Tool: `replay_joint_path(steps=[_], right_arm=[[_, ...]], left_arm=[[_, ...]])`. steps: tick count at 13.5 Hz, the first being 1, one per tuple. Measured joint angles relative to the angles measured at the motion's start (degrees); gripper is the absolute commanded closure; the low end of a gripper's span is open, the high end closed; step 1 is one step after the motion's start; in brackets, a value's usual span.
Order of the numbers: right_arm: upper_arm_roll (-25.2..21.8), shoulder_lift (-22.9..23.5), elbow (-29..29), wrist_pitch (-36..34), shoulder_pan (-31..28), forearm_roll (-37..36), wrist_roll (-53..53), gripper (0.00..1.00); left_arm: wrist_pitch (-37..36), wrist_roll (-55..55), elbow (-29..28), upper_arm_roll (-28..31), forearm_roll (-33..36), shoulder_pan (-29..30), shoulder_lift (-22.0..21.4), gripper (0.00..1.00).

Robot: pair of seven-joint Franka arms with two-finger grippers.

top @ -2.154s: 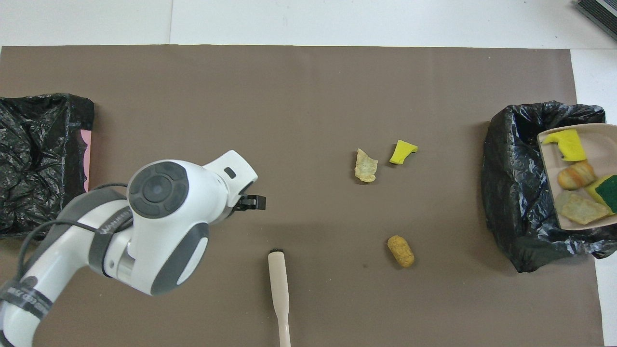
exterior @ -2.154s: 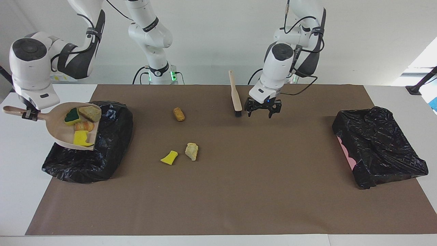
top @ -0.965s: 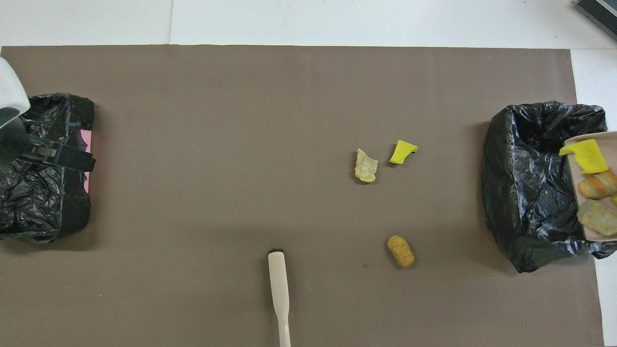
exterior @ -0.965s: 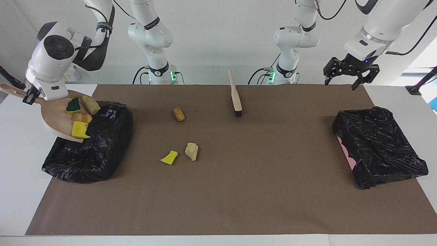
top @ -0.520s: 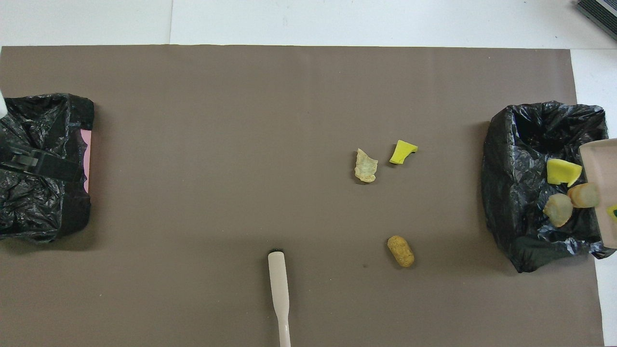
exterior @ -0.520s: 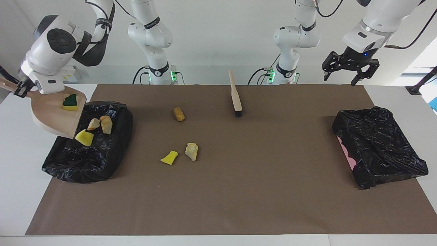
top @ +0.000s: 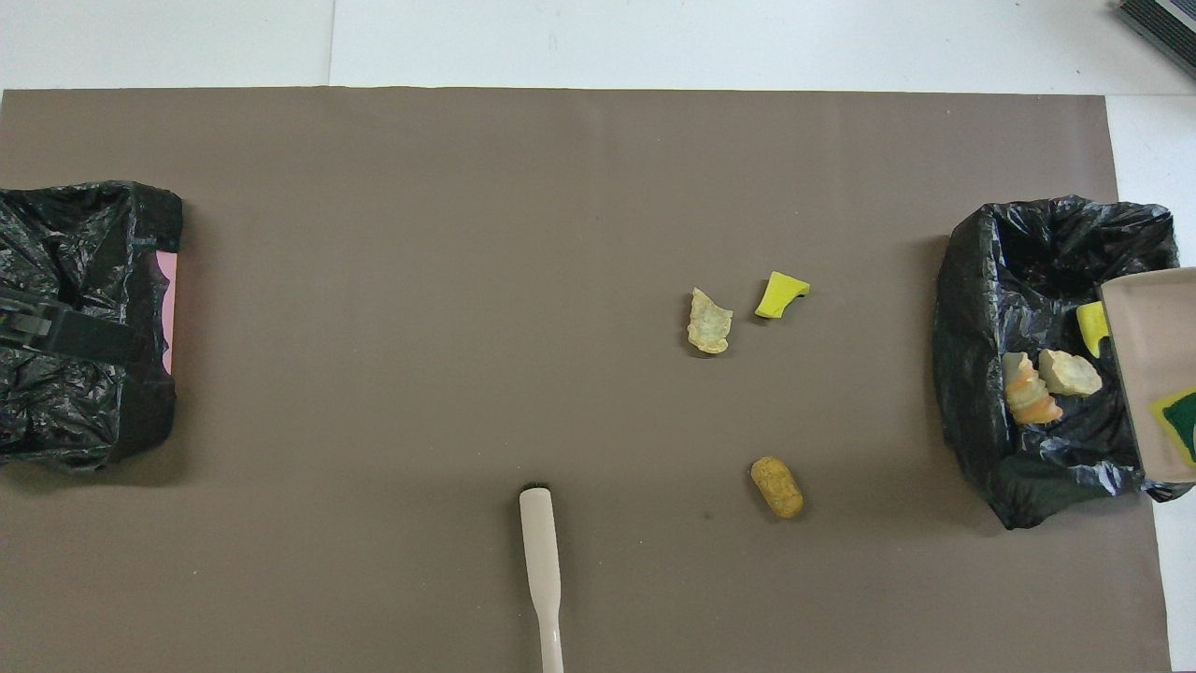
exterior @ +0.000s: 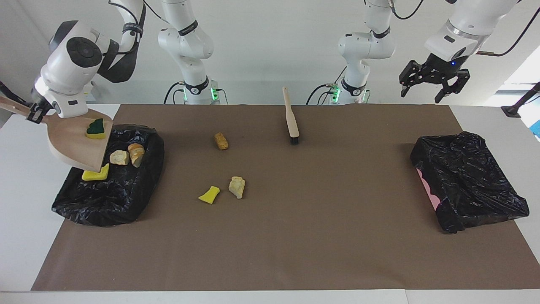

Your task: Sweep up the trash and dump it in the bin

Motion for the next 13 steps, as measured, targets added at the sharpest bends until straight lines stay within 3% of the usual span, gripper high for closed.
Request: replay_joint_path(steps=[5,13], right_arm=[[-0.09,-2.42,-0.04,1.62,-0.95,-1.99,0.03,1.0],[0.32,-2.4,-1.29,-1.79,2.08,20.46,0.03,1.0]], left_arm=[[-0.02,-1.25,0.0,-0.1,0.0,0.0,-0.01,0.0],[-0.03,-4.53,0.0,-0.14,0.0,0.0,-0.01,0.0]])
